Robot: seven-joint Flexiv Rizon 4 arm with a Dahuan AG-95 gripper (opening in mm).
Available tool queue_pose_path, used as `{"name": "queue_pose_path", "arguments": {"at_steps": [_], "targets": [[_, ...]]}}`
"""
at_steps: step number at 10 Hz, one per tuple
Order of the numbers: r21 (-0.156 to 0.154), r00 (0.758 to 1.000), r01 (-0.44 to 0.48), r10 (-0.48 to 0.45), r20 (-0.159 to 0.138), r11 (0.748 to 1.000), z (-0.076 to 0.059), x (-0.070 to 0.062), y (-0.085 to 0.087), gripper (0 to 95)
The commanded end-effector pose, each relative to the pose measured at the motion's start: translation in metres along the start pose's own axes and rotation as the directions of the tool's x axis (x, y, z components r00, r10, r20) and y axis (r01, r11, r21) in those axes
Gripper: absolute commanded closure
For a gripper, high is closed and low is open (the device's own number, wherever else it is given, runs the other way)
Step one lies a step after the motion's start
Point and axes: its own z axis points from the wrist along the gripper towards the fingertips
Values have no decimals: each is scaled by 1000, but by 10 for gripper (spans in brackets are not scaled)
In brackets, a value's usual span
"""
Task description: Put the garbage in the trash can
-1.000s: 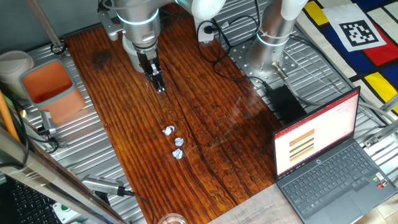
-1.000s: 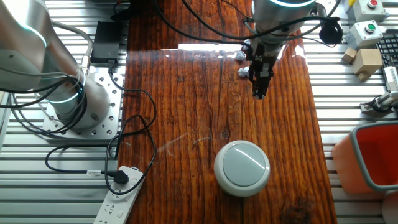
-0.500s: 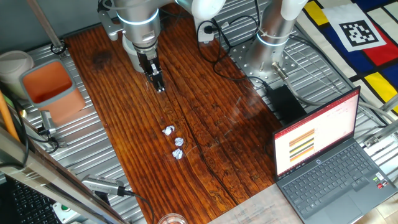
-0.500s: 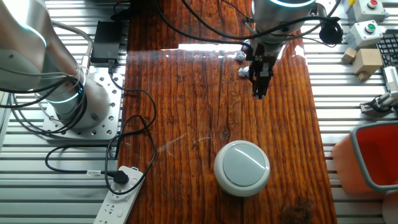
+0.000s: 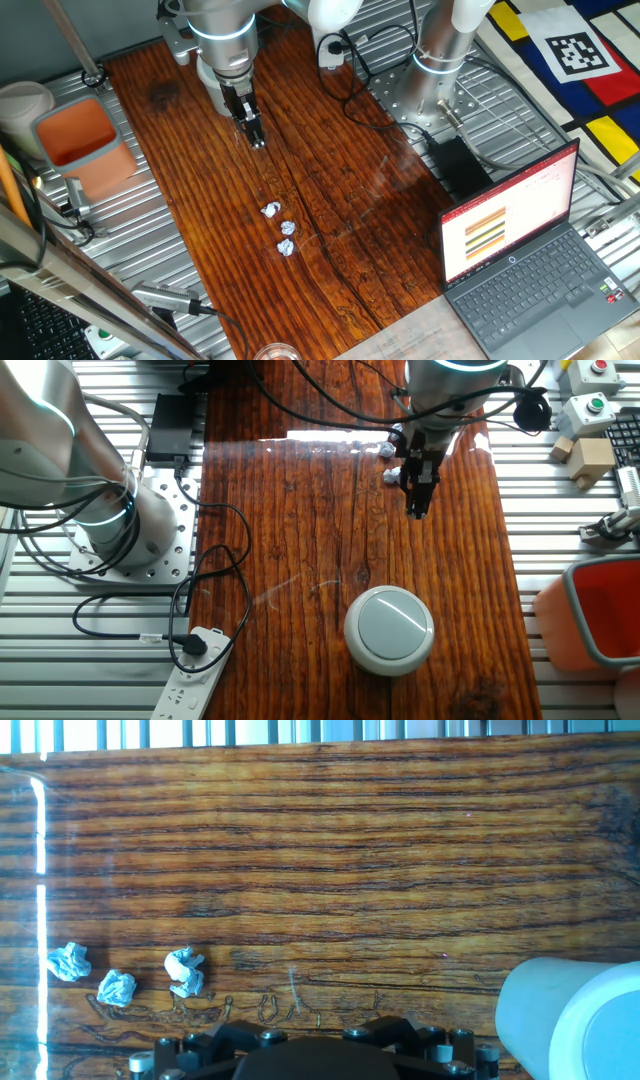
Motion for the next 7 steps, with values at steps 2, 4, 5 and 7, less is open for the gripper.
{"name": "queue_pose_path", "arguments": {"at_steps": [2, 4, 5, 7], "targets": [[-37, 923, 373, -375, -86, 927, 0, 0, 0, 950], [-37, 923, 373, -375, -86, 927, 0, 0, 0, 950], [-37, 923, 373, -375, -86, 927, 0, 0, 0, 950], [-38, 923, 372, -374, -87, 927, -1, -1, 1, 950]]}}
